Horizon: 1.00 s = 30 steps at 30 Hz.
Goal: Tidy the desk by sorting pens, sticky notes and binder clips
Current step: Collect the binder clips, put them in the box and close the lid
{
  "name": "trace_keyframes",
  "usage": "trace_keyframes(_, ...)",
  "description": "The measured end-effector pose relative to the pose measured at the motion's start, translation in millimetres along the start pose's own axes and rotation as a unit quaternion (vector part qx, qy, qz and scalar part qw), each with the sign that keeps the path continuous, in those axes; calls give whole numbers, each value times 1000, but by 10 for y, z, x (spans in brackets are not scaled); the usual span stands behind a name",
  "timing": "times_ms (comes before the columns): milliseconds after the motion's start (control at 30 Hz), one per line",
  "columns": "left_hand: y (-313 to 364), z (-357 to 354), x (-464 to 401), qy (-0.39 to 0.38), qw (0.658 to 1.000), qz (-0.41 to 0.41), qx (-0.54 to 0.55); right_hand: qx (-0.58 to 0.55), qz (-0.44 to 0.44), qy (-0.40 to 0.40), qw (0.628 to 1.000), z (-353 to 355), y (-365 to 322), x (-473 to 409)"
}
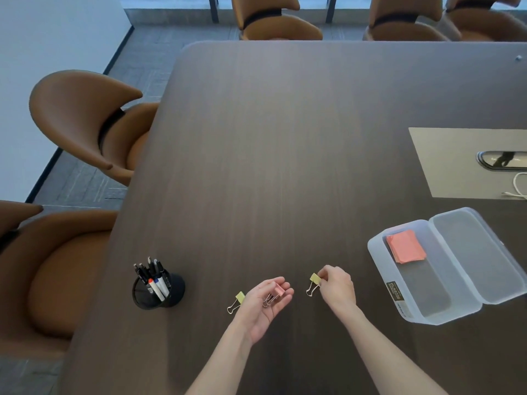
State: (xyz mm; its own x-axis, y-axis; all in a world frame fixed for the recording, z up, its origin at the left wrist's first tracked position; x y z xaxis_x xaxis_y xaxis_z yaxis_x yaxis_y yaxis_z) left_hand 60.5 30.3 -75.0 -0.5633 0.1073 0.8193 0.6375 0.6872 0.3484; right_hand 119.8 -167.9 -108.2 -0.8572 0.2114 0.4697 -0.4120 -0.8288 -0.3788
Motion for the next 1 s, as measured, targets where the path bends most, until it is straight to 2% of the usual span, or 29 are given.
trace_keyframes(100, 4, -7, 4, 2, 1000, -1, 14, -22, 13, 8, 1000, -10, 23, 34)
trace_keyframes(400, 0, 31, -10, 10, 1000, 10, 9, 67, 32, 3, 997, -133, -199, 191)
trace_keyframes(567, 45, 93, -1, 25, 1000, 3, 12, -30, 25, 4, 999, -56, -400, 206)
trace_keyframes(700, 105, 108, -18, 37, 999, -14, 36, -100, 107, 19, 989, 60, -743, 385)
trace_keyframes(800, 131, 97, 10, 26, 998, -18, 55, -121, 153, 0, 981, 7, -981, 598)
trace_keyframes(1000, 207, 161, 128, 23, 999, -33, -4, -68, 221, -42, 972, -317, -1181, 805)
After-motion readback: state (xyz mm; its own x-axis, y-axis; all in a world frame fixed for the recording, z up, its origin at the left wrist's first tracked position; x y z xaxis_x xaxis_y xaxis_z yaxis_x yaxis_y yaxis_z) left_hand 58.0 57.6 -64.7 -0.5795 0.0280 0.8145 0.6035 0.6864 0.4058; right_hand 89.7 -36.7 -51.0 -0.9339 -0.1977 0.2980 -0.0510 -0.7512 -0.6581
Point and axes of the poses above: each hand's wrist, its own x-axis away from the middle knuckle, its own z-axis out of the back of the hand, y = z × x, the point moved 3 cm from there along -x, towards the middle knuckle
